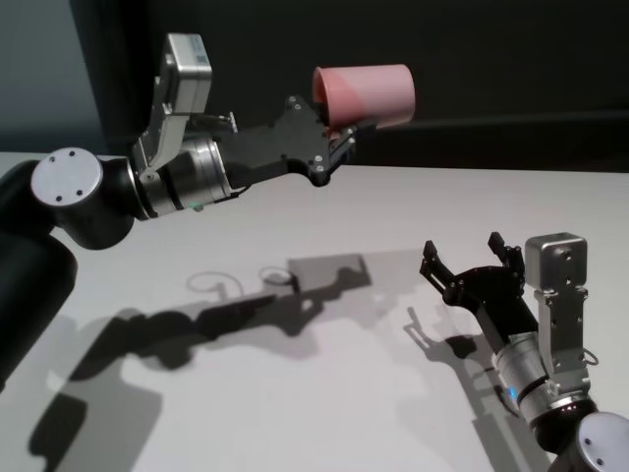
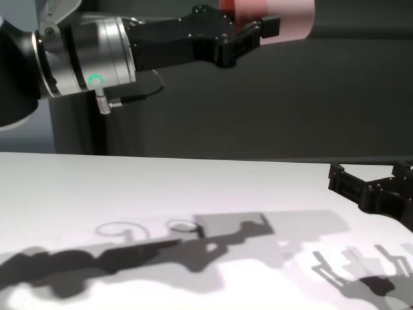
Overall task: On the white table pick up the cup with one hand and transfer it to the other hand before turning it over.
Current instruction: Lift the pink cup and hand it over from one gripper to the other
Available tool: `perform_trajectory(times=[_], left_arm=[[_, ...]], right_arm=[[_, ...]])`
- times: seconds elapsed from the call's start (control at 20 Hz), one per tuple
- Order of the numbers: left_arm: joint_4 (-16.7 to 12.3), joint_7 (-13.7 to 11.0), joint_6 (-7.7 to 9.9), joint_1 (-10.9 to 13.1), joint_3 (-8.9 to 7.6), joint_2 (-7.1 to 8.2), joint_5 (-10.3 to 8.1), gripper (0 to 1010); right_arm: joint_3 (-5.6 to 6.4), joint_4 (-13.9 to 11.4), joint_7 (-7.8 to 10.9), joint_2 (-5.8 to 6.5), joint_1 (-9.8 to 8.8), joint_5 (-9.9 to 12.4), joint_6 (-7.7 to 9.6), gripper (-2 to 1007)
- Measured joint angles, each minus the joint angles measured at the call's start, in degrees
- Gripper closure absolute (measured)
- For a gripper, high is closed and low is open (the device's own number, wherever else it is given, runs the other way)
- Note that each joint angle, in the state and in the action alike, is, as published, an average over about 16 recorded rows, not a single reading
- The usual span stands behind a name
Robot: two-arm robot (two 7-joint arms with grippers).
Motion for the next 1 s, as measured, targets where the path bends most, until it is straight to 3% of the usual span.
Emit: perform_trajectory(times=[0.4,1.0], left_arm=[[0.3,-0.1,0.19,0.2,0.23,-1.05,-1.11,965],[-0.2,0.3,1.38,1.0,0.45,-1.11,-1.75,965]], right_arm=[[0.00,0.0,0.00,0.00,0.00,0.0,0.00,3],[0.00,0.0,0.00,0.00,0.00,0.0,0.00,3]])
